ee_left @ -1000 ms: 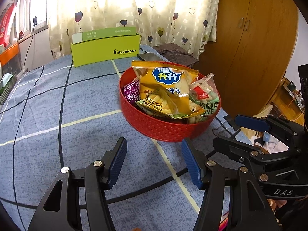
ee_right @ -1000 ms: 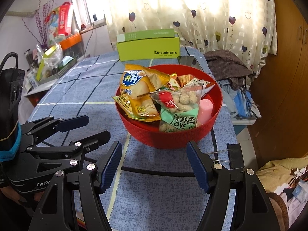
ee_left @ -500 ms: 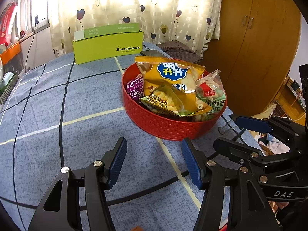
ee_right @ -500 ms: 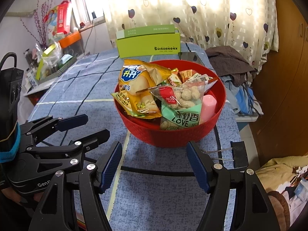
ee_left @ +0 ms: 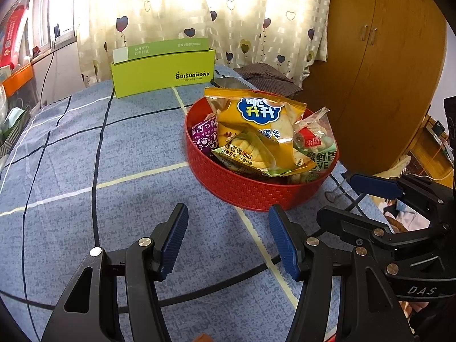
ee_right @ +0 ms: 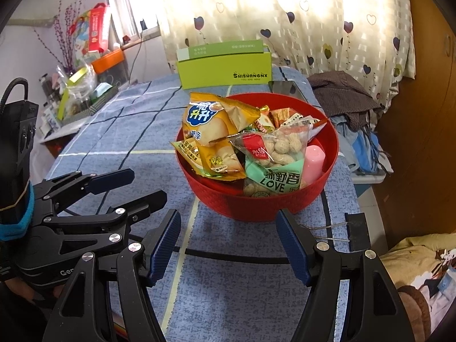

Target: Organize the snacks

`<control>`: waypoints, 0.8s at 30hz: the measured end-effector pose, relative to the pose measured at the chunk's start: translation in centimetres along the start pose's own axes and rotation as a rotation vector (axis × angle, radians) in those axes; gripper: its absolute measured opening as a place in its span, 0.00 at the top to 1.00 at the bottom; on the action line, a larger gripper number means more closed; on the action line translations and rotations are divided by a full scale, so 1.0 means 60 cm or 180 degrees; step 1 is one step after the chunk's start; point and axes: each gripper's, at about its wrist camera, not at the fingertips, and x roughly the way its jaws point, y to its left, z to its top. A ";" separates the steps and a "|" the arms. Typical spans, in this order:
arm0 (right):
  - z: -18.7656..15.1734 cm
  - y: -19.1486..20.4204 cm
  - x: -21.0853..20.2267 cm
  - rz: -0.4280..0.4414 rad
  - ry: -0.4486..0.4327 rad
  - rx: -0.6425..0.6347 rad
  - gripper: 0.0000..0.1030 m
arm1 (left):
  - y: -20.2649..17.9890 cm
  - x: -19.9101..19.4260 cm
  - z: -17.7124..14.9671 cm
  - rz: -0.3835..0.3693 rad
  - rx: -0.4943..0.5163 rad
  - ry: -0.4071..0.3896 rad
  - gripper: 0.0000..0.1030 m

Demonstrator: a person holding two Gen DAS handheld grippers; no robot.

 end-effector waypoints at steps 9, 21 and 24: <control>0.001 -0.003 -0.006 0.0002 -0.0027 0.0000 0.33 | -0.007 -0.003 0.001 0.0000 0.0026 -0.0003 0.42; 0.002 -0.002 -0.009 0.0014 -0.0021 0.0006 0.33 | -0.009 -0.004 -0.001 0.0023 0.0029 -0.0014 0.42; 0.002 -0.002 -0.009 0.0011 -0.0015 0.0013 0.33 | -0.008 -0.005 -0.002 0.0015 0.0023 -0.0013 0.42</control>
